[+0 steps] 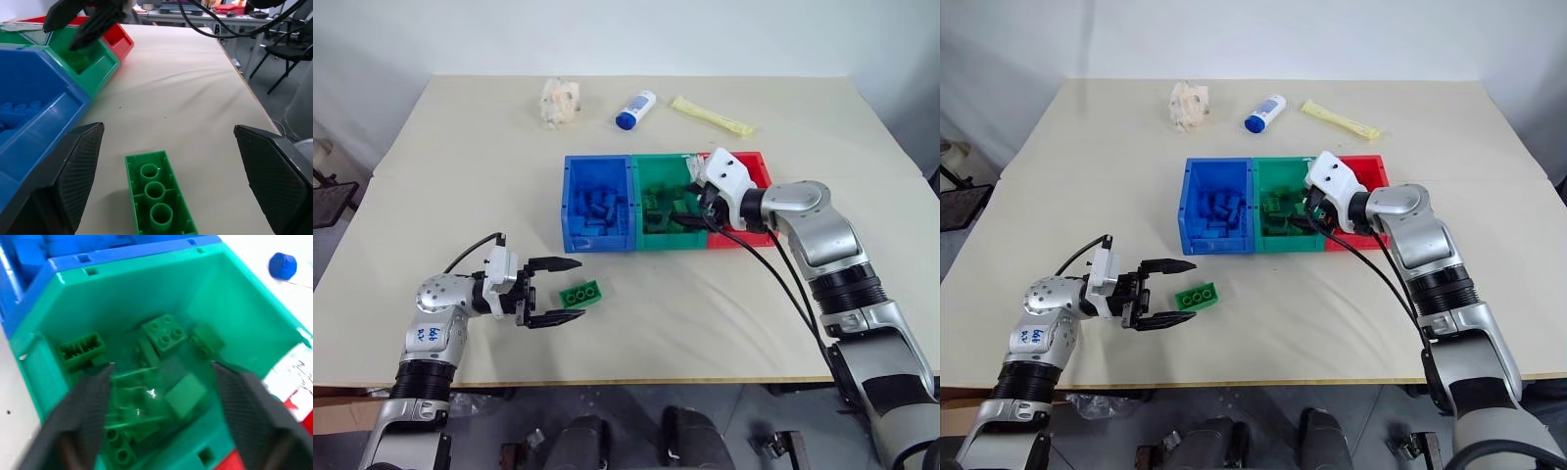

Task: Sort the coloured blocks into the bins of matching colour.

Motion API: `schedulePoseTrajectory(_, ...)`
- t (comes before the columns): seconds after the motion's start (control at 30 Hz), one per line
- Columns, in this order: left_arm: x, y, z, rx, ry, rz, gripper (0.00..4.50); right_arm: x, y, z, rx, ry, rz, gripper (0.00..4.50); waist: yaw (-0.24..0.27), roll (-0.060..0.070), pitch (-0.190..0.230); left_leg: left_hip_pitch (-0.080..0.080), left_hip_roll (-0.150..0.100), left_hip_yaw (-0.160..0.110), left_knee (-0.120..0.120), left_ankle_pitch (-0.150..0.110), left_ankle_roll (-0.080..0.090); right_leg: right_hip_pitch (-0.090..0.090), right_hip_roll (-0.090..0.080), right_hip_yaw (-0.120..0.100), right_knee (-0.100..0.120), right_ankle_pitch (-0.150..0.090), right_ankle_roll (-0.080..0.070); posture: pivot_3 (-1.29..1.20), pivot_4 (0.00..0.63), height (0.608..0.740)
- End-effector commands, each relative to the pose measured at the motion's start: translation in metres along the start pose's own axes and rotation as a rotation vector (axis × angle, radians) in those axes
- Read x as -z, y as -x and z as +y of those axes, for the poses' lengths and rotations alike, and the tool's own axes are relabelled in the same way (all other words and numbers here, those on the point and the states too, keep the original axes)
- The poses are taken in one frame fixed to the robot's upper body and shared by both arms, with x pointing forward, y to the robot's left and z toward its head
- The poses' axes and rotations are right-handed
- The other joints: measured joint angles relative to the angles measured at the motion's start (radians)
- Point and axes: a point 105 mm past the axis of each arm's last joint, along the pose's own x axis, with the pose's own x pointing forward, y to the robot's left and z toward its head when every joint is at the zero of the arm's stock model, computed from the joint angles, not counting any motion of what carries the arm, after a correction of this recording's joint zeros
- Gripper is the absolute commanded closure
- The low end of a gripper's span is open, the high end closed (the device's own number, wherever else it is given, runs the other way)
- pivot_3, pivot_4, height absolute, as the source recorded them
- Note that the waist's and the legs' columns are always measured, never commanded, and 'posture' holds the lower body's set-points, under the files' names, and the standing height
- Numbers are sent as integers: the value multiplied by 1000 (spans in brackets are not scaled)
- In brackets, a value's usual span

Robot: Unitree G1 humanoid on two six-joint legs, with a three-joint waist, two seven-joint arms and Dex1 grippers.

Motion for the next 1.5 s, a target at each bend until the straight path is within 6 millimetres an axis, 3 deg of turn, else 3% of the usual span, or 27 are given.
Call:
schedulePoseTrajectory(0.03, -7, 1, 1, -12, -28, 5, 0, -18, 11, -7, 9, 59, -57, 35, 1, 0, 0, 0, 0, 0, 0, 0, 0, 0, 0, 0, 0, 0, 0, 0, 150, 740)
schedulePoseTrajectory(0.2, -4, 1, 5, -49, -23, 43, 0, -26, 23, -1, -46, 93, -116, 35, 2, 0, 0, 0, 0, 0, 1, 0, 0, 0, 0, 2, 1, 0, 0, 0, 150, 740)
schedulePoseTrajectory(0.4, -8, 1, 12, -103, -35, 70, 0, -33, 47, 20, -215, 67, -205, 35, 9, 0, 0, 0, 0, 0, 1, 0, 0, 0, 0, 2, 0, 0, 0, 0, 150, 740)
schedulePoseTrajectory(0.57, -7, 10, 26, -285, -45, 142, 0, -13, 81, 42, -391, -3, -233, 35, 14, 0, 0, 0, -1, -3, 1, 0, 0, 2, -1, 3, -1, 0, 0, 0, 150, 740)
schedulePoseTrajectory(0.77, -12, 25, 9, -410, -1, 142, 0, 7, 114, 57, -529, -96, -262, 35, 9, 0, 0, 0, 2, -2, 0, 0, -1, 3, -3, 5, -4, 0, 0, 0, 150, 740)
schedulePoseTrajectory(0.87, -3, 48, -29, -380, 64, 259, 0, 18, 127, 53, -553, -139, -266, 35, 2, 0, 1, 1, 5, -1, 0, -1, -2, 3, -3, 6, -6, 0, 0, 0, 150, 740)
schedulePoseTrajectory(0.93, -4, 58, -41, -369, 69, 273, 0, 21, 130, 53, -565, -149, -261, 35, 4, 1, 1, 2, 4, 0, -2, -1, -3, 3, -3, 6, -6, -1, -1, 0, 150, 740)
schedulePoseTrajectory(1.23, -5, 110, -63, -413, 95, 349, 0, 28, 131, 48, -559, -128, -250, 35, 17, 2, 1, 2, 4, -2, -2, -2, -4, 4, -5, 5, -12, -2, -3, 0, 150, 740)
schedulePoseTrajectory(1.33, -7, 109, -63, -410, 89, 351, 0, 27, 130, 48, -567, -114, -252, 35, 14, 2, 2, 2, 4, -2, -3, -2, -4, 3, -5, 5, -12, -2, -3, 0, 150, 740)
schedulePoseTrajectory(1.5, -8, 81, -52, -382, 68, 328, 0, 21, 129, 53, -591, -62, -271, 35, 14, 2, 1, 2, 4, -2, -3, -2, -4, 4, -5, 5, -12, -2, -3, 0, 150, 740)
